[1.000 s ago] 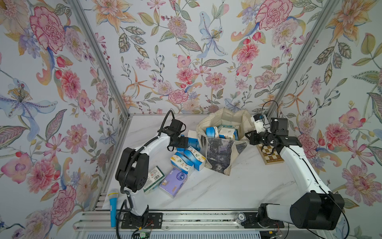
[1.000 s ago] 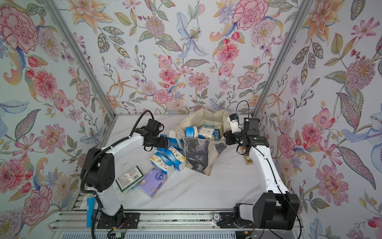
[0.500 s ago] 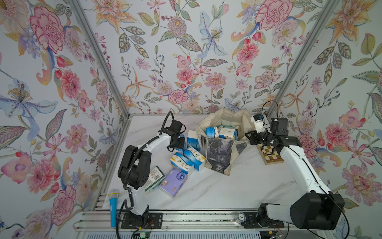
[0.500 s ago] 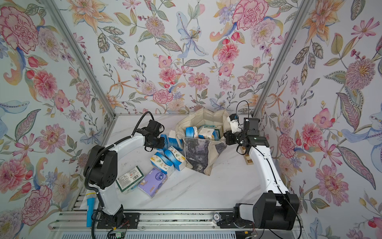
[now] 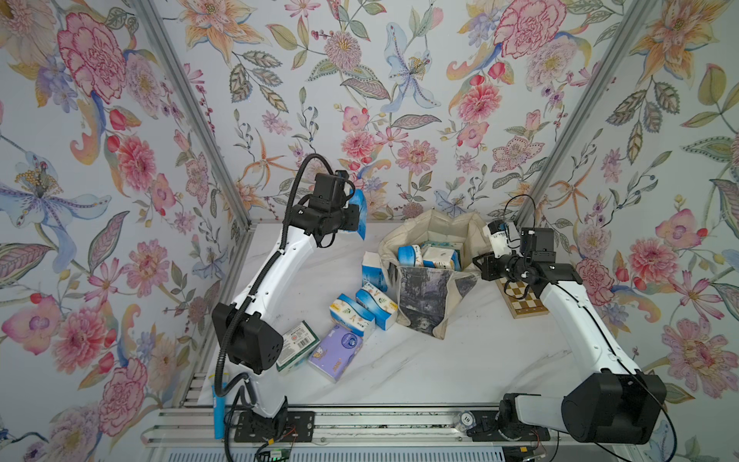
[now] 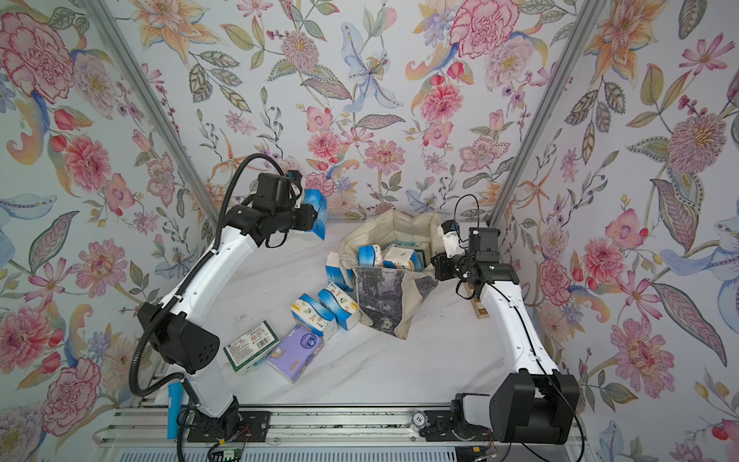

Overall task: Put tissues into the canvas bag
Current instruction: Place the pack of facial tissues in the canvas bag.

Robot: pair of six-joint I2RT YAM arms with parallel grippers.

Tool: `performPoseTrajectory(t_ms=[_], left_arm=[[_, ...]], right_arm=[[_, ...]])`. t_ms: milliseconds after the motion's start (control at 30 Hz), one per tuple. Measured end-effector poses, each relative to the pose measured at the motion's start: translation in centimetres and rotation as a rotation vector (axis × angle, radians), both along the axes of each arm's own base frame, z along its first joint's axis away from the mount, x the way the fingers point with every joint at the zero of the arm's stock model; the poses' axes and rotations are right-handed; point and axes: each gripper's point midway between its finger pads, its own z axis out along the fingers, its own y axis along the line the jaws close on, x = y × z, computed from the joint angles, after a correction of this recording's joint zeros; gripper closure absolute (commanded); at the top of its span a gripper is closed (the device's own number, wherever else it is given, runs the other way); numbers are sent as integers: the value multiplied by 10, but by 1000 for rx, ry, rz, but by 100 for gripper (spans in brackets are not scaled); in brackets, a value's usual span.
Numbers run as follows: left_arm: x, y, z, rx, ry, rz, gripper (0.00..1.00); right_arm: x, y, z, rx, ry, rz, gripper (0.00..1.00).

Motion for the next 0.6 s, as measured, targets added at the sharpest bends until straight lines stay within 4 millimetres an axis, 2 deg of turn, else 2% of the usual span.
performPoseTrajectory(t_ms=[67,133,200,233,300,467,533,600], left_arm=[[-19,-32,49,-16,-105,-109,52],[-39,-64,80,-24,-175,-228,52],[-55,-94,87,-23,-197,-337,51],[-60,-107,83,-14,-191,-387,52],[-64,-127,59,16,-144,-458,51],[-60,-165,-23,89,16,-576,50],[-60,-175,-43,88,59,-608,49],[-59,-183,-54,76,82,-635,49]], right_arm=[[0,1,0,0,0,2,93],[0,1,1,0,-2,1,93],[0,0,1,4,1,-4,93],[0,1,1,7,3,-7,93],[-1,1,1,15,7,-12,93],[-1,3,2,42,18,-25,93],[-1,4,3,51,21,-27,93],[-1,5,3,61,25,-29,93]])
